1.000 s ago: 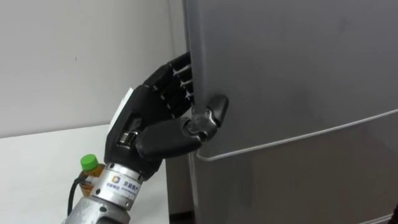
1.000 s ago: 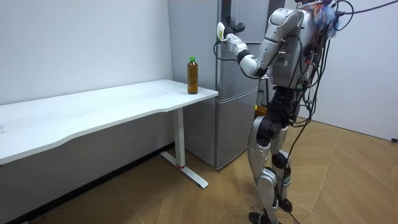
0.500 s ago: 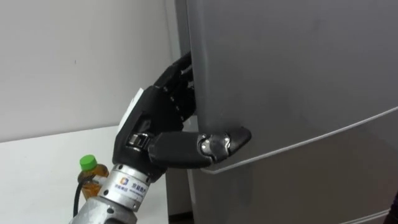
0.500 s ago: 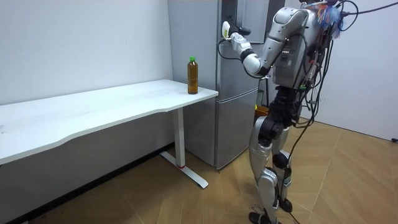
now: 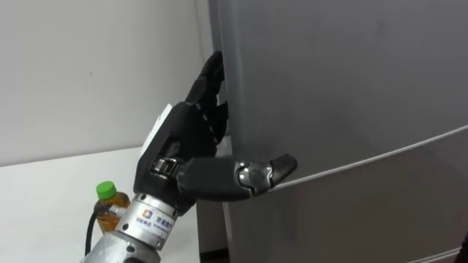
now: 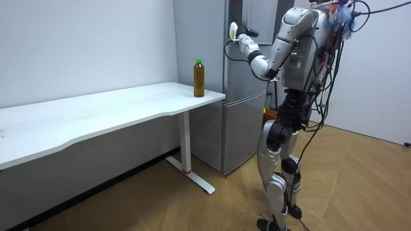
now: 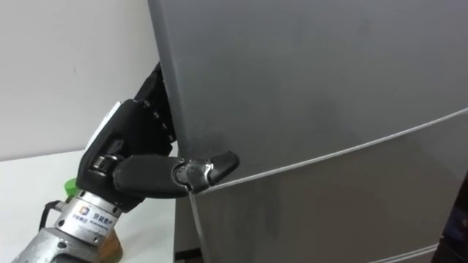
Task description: Put the bottle in the upper fridge
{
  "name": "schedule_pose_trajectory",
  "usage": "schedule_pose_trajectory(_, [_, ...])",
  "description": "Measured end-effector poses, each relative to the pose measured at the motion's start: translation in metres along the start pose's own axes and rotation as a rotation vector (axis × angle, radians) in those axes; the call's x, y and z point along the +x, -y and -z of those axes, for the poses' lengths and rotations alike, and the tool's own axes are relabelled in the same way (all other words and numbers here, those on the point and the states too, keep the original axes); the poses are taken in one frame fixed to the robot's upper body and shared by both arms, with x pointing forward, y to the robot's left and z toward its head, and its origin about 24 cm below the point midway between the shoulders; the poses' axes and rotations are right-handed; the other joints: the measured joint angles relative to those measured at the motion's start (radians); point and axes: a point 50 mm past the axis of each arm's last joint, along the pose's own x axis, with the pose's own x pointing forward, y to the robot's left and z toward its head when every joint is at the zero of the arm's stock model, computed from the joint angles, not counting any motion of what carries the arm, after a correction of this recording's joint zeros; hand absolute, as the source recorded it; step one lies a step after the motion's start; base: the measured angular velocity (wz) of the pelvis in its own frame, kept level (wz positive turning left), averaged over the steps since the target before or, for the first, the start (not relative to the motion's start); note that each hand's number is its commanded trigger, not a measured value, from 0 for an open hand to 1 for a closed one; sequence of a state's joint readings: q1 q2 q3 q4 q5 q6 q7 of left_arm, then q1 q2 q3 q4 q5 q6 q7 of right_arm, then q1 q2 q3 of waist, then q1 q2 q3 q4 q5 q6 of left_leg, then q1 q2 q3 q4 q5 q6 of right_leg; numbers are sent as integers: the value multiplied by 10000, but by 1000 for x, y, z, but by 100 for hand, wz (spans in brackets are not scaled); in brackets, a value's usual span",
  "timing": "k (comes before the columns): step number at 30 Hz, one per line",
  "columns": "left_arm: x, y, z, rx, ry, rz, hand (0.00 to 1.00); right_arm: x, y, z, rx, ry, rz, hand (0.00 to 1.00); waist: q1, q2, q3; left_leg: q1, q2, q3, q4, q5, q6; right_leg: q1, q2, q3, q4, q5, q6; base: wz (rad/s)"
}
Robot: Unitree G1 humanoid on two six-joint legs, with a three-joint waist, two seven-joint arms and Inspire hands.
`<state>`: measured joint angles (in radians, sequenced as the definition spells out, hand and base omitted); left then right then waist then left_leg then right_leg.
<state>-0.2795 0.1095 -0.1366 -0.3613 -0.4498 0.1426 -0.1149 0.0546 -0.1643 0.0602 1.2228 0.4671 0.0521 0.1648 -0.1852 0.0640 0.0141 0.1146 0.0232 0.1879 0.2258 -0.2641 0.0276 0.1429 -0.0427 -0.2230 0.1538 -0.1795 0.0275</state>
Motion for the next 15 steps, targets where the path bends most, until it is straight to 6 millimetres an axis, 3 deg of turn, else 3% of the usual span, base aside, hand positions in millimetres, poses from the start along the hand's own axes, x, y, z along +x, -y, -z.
schedule_pose_trajectory(15, [0,5,2,264,-117,579,0,0,-1,-1,-90,61,-14,0,-20,-27,-7,3,-7,-3,-13,0,1,-11,-5,15,-11,2,3,0])
